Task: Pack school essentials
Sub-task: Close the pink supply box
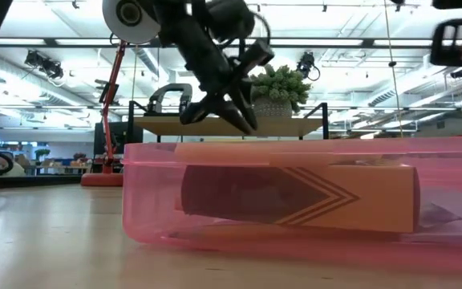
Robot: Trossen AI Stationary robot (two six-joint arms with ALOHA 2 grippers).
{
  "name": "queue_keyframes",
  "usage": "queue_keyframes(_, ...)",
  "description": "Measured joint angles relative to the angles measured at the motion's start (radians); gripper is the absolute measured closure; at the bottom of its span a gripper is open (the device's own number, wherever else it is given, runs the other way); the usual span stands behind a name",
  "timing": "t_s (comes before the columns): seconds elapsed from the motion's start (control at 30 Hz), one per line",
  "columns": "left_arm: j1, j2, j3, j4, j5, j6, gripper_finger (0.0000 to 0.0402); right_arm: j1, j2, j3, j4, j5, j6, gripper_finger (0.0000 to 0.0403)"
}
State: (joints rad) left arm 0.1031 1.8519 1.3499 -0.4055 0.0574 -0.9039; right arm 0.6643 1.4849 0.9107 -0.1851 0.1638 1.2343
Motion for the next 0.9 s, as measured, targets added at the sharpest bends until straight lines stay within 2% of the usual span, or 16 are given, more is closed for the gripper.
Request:
queue_keyframes(0.2,0.058,0.015,-0.001,-0.100,0.202,-0.071,0.0333,-0.023,0.186,0.221,-0.091,0.046,0.030,0.0397)
queue_keyframes(0.37,0.049,0.034,-0.001,-0.132,0.213,-0.055,0.0343,-0.048,0.328,0.407,-0.177,0.025,-0.046,0.0397)
queue_keyframes(0.5,0.052,0.068,0.001,-0.144,0.238,-0.103,0.0345,-0.051,0.407,0.514,-0.245,0.008,-0.060,0.0397)
queue_keyframes(0.63,0.055,0.097,-0.001,-0.148,0.258,-0.216,0.0341,-0.051,0.427,0.556,-0.266,0.021,-0.035,0.0397)
queue_keyframes(0.9,0.056,0.137,0.000,-0.080,0.265,-0.263,0.0360,-0.012,0.427,0.555,-0.281,0.045,0.107,0.0397)
